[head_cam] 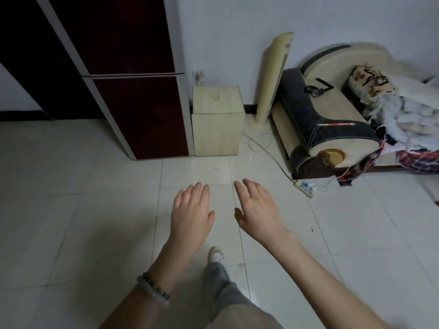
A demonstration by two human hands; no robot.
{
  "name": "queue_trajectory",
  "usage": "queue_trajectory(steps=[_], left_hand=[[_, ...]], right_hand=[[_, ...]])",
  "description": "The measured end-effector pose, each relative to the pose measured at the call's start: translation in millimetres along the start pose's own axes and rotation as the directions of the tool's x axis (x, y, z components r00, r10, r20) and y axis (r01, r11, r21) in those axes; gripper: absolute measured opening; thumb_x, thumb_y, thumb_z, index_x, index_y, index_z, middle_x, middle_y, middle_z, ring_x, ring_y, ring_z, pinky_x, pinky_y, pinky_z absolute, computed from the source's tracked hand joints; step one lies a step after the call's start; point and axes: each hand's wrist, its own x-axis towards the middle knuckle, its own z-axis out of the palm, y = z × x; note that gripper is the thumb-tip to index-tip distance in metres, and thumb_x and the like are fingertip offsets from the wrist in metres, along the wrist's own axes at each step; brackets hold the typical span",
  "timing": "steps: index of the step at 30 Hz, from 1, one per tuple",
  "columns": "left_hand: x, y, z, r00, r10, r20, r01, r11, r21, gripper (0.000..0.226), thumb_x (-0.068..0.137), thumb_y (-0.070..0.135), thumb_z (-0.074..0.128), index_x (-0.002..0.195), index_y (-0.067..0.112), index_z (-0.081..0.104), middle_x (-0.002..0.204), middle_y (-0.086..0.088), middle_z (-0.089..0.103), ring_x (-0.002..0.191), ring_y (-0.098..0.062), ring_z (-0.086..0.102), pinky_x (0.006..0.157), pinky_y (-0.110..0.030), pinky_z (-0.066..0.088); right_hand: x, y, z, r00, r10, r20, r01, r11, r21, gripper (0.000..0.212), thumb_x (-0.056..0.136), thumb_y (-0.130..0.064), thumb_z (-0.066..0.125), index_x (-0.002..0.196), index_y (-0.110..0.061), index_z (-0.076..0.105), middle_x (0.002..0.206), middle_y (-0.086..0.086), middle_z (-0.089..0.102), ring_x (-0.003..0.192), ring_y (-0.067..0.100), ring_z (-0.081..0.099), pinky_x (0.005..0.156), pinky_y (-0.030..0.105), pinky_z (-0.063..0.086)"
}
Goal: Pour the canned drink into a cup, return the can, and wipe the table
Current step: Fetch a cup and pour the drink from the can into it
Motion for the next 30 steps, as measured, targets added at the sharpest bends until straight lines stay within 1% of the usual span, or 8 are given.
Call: queue_trajectory(steps=[2, 4, 6, 9, 12, 14, 22, 30], left_hand=[[40, -6, -1, 0.999, -0.019, 0.051, 0.019, 1.0, 0.016, 0.063, 0.086, 0.037, 0.062, 0.139, 0.009, 0.041, 0.144, -0.011, 0.043, 0.132, -0.027, 0.04, 0.111, -0.041, 0.028], [78, -12, 3, 1.0, -0.012, 0.024, 0.012, 1.0, 0.026, 0.062, 0.095, 0.041, 0.045, 0.147, 0.014, 0.023, 0.153, -0.006, 0.026, 0.141, -0.023, 0.024, 0.116, -0.037, 0.015], [114, -17, 6, 1.0, -0.001, -0.001, 0.001, 1.0, 0.021, 0.062, 0.096, 0.041, 0.042, 0.148, 0.014, 0.02, 0.155, -0.006, 0.023, 0.142, -0.022, 0.021, 0.116, -0.036, 0.012], [164, -27, 9, 1.0, -0.02, -0.006, 0.02, 0.999, 0.047, 0.062, 0.092, 0.038, 0.051, 0.144, 0.011, 0.031, 0.15, -0.009, 0.032, 0.138, -0.026, 0.03, 0.114, -0.039, 0.019], [206, -37, 18, 1.0, -0.021, -0.017, 0.021, 0.999, 0.034, 0.066, 0.066, 0.031, 0.081, 0.121, 0.004, 0.059, 0.125, -0.016, 0.059, 0.112, -0.032, 0.058, 0.096, -0.045, 0.045], [230, -43, 22, 1.0, -0.012, -0.018, 0.013, 1.0, 0.022, 0.068, 0.054, 0.028, 0.087, 0.112, 0.002, 0.064, 0.114, -0.017, 0.065, 0.101, -0.033, 0.064, 0.087, -0.046, 0.051], [349, -74, 33, 0.999, 0.017, -0.032, -0.017, 1.0, -0.01, 0.065, 0.056, 0.026, 0.086, 0.113, 0.004, 0.062, 0.113, -0.015, 0.064, 0.102, -0.032, 0.063, 0.088, -0.045, 0.05], [498, -126, 46, 0.996, 0.075, -0.043, -0.075, 0.997, -0.002, 0.066, 0.059, 0.031, 0.084, 0.115, 0.004, 0.061, 0.114, -0.014, 0.064, 0.104, -0.03, 0.062, 0.091, -0.043, 0.048]], right_hand=[[40, 11, 10, 1.0, -0.014, -0.001, 0.014, 1.0, 0.018, 0.071, 0.048, -0.021, 0.085, 0.113, -0.002, 0.062, 0.106, 0.017, 0.065, 0.094, 0.031, 0.065, 0.078, 0.035, 0.054], [79, 23, 18, 0.999, -0.032, -0.016, 0.032, 0.999, 0.03, 0.072, 0.048, -0.021, 0.086, 0.113, -0.002, 0.062, 0.105, 0.017, 0.065, 0.094, 0.031, 0.065, 0.078, 0.036, 0.054], [117, 34, 24, 0.999, -0.043, -0.017, 0.044, 0.999, 0.032, 0.072, 0.047, -0.022, 0.086, 0.112, -0.002, 0.062, 0.105, 0.016, 0.066, 0.094, 0.03, 0.066, 0.078, 0.035, 0.054], [168, 50, 33, 0.998, -0.051, -0.027, 0.052, 0.998, 0.035, 0.073, 0.046, -0.022, 0.086, 0.112, -0.002, 0.063, 0.105, 0.016, 0.066, 0.093, 0.03, 0.066, 0.078, 0.035, 0.054], [208, 64, 42, 0.999, -0.042, -0.012, 0.043, 0.998, 0.047, 0.073, 0.046, -0.021, 0.086, 0.112, -0.001, 0.062, 0.105, 0.018, 0.066, 0.093, 0.032, 0.066, 0.076, 0.036, 0.054], [230, 74, 47, 0.999, -0.04, 0.004, 0.04, 0.998, 0.042, 0.073, 0.046, -0.021, 0.087, 0.112, -0.001, 0.062, 0.105, 0.018, 0.066, 0.093, 0.032, 0.066, 0.076, 0.036, 0.054], [337, 108, 82, 0.998, -0.006, 0.069, 0.004, 0.999, 0.042, 0.074, 0.048, -0.021, 0.086, 0.115, -0.002, 0.061, 0.106, 0.017, 0.065, 0.094, 0.032, 0.065, 0.076, 0.037, 0.055], [481, 136, 115, 0.994, 0.038, 0.1, -0.041, 0.999, 0.029, 0.075, 0.047, -0.023, 0.088, 0.114, -0.002, 0.062, 0.106, 0.017, 0.066, 0.094, 0.031, 0.066, 0.077, 0.038, 0.055]])
